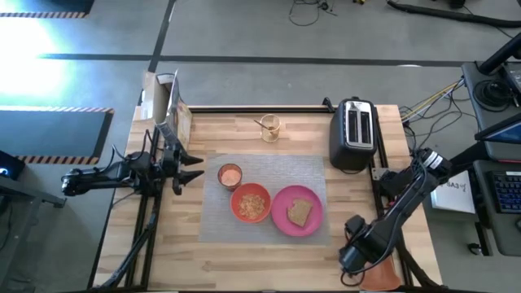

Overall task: Arrange a breakfast setting
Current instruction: Put the apple to the top of the orange bowl and pink plate on the gray table mat

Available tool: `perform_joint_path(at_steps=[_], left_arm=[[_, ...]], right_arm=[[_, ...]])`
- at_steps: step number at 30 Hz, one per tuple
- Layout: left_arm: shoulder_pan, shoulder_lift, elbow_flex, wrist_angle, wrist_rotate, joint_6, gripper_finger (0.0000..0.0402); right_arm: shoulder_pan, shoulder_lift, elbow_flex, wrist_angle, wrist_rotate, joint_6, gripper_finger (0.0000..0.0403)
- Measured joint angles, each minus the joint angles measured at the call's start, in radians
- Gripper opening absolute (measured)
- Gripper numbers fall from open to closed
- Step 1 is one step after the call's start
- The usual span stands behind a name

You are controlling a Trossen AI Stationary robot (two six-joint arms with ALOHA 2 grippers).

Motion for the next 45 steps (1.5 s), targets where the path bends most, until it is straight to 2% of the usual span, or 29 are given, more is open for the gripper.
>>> perform_joint_path(at_steps=[6,10,15,22,34,39,45], left_arm=[[0.000,0.000,0.000,0.000,0.000,-0.041,0.0212],[0.000,0.000,0.000,0.001,0.000,-0.049,0.0212],[0.000,0.000,0.000,0.001,0.000,-0.074,0.0212],[0.000,0.000,0.000,0.003,0.000,-0.109,0.0212],[0.000,0.000,0.000,0.010,-0.019,-0.157,0.0212],[0.000,0.000,0.000,0.010,-0.052,-0.157,0.0212],[0.000,0.000,0.000,0.010,-0.052,-0.157,0.0212]], right_arm=[[0.000,0.000,-0.095,0.000,0.001,-0.166,0.0291],[0.000,0.000,-0.151,0.009,0.004,-0.234,0.0294],[0.000,0.000,-0.231,0.113,0.000,-0.322,0.0295],[0.000,-0.003,-0.340,0.186,-0.009,-0.380,0.0295],[0.000,-0.004,-0.404,0.276,0.005,-0.440,0.0294],[0.000,-0.003,-0.419,0.285,0.011,-0.448,0.0274],[0.000,-0.002,-0.427,0.293,0.012,-0.461,0.0224]])
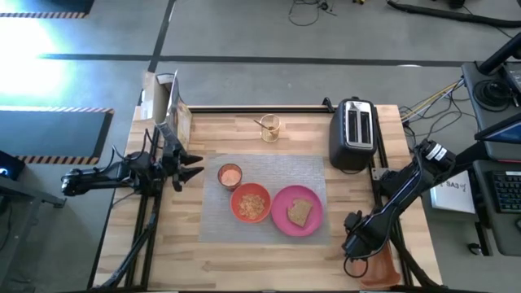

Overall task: Arrange a breakfast setting
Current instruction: Put the apple to the top of the orange bowl and pink plate on the gray table mat

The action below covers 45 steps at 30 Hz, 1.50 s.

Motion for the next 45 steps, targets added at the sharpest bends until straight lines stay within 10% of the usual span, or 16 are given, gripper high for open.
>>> perform_joint_path(at_steps=[28,34,45], left_arm=[[0.000,0.000,0.000,0.000,0.000,0.000,0.0212],[0.000,0.000,0.000,-0.002,0.000,0.000,0.0212],[0.000,0.000,0.000,-0.001,0.000,0.000,0.0212]], right_arm=[[0.003,-0.284,0.244,-0.022,-0.013,0.096,0.0203],[0.002,-0.344,0.292,0.002,0.447,0.104,0.0204],[-0.028,-0.237,0.284,0.282,1.491,-0.464,0.0205]])
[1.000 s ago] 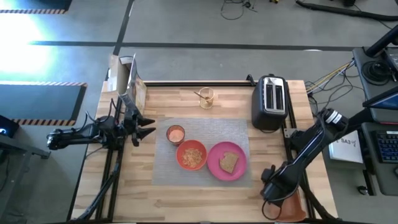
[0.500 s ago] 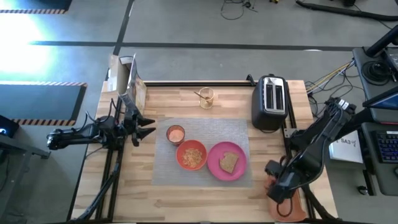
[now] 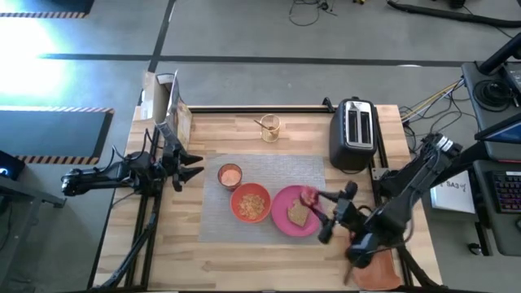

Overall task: Arrange a breakfast setting
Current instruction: Put the apple to the top of the orange bowl and pink plate on the gray table mat

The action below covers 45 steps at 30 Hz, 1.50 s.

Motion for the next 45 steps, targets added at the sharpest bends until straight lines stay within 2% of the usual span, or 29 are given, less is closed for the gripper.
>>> perform_joint_path(at_steps=[2,4,14,22,29,39,45], left_arm=[[0.000,0.000,0.000,0.000,0.000,0.000,0.0212],[0.000,0.000,0.000,0.000,0.000,0.000,0.0212],[0.000,0.000,0.000,0.034,0.000,0.000,0.0212],[0.000,0.000,0.000,0.081,0.001,-0.003,0.0212],[0.000,0.000,0.000,0.162,0.001,0.008,0.0212],[0.000,0.000,0.000,0.178,0.002,0.008,0.0212],[0.000,0.000,0.000,0.178,0.002,0.008,0.0212]], right_arm=[[-0.032,0.044,-0.002,0.029,0.112,0.007,0.0205],[-0.077,0.098,-0.002,0.049,0.175,0.058,0.0205],[-0.341,0.374,0.011,0.086,0.182,0.390,0.0206],[-0.457,0.429,0.021,0.123,0.083,0.406,0.0206],[-0.525,0.512,0.021,0.334,0.024,0.288,0.0206],[-0.619,0.523,0.021,0.398,-0.258,0.164,0.0206],[-0.659,0.521,0.021,0.402,-0.376,0.117,0.0206]])
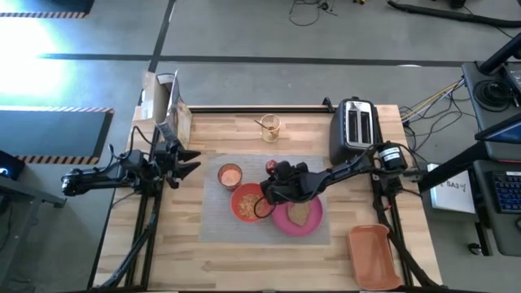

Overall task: Arrange a breakfast setting
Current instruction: Put the apple to the top of the orange bowl and pink plate on the gray table mat

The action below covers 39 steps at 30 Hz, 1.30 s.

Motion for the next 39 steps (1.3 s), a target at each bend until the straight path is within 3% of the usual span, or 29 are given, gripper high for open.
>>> perform_joint_path(at_steps=[11,20,29,39], left_arm=[[0.000,0.000,0.000,-0.001,0.000,0.000,0.0212],[0.000,0.000,0.000,-0.007,0.000,-0.007,0.0212],[0.000,0.000,0.000,-0.010,0.000,-0.003,0.0212],[0.000,0.001,0.000,-0.016,0.000,-0.003,0.0212]], right_arm=[[-0.008,-0.057,0.000,-0.009,-0.270,-0.184,0.0206],[-0.010,-0.092,0.000,-0.015,-0.272,-0.238,0.0206],[-0.011,-0.058,-0.009,-0.012,-0.153,-0.241,0.0206],[-0.012,-0.054,-0.016,-0.012,-0.149,-0.229,0.0221]])
